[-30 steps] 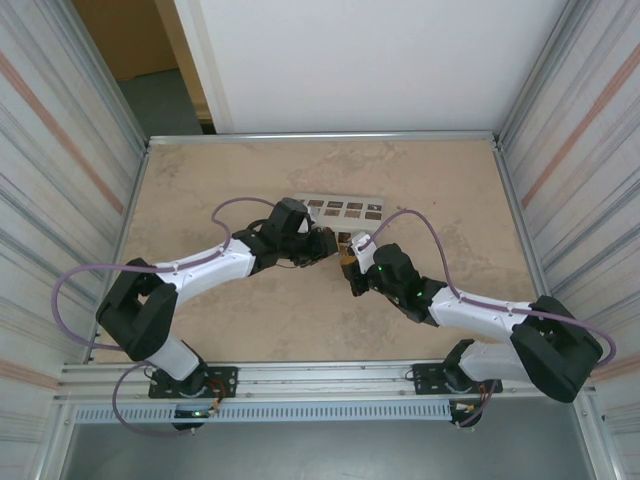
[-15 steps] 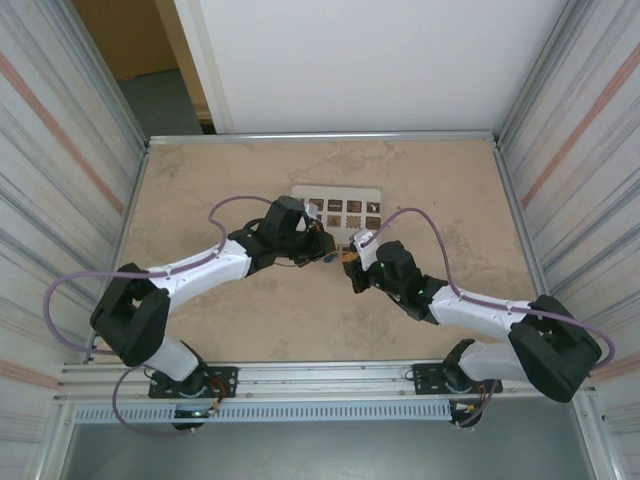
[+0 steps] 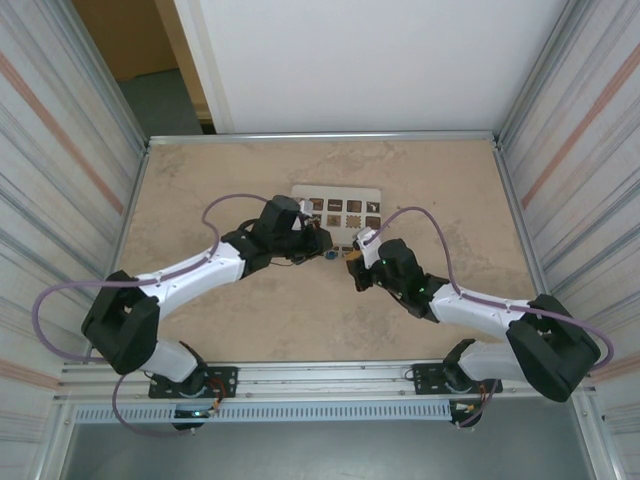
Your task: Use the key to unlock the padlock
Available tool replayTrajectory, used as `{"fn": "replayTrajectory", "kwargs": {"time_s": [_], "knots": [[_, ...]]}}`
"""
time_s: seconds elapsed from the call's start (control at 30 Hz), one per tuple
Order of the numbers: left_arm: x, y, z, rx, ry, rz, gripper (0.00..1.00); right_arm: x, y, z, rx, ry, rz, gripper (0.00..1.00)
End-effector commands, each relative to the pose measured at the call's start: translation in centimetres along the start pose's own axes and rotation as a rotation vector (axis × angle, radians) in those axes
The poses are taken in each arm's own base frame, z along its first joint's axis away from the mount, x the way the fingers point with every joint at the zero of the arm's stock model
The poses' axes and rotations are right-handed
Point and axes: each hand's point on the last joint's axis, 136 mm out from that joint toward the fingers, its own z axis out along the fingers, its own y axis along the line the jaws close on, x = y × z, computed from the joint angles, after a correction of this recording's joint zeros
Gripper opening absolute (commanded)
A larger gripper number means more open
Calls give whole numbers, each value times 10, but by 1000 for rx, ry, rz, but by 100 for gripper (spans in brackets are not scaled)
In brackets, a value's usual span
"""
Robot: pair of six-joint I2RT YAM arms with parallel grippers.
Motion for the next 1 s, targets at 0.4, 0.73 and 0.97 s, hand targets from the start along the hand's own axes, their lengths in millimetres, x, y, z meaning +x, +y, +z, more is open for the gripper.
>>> {"fn": "replayTrajectory", "kwargs": {"time_s": [0.4, 0.73, 0.97], "knots": [[-15, 37, -48, -189, -173, 174, 38, -56, -34, 6, -174, 62, 303, 0], [-17, 50, -61, -239, -206, 217, 52, -52, -61, 65, -210, 201, 399, 0], [-17, 54, -67, -237, -227, 269, 64, -15, -61, 80, -171, 315, 439, 0]]}}
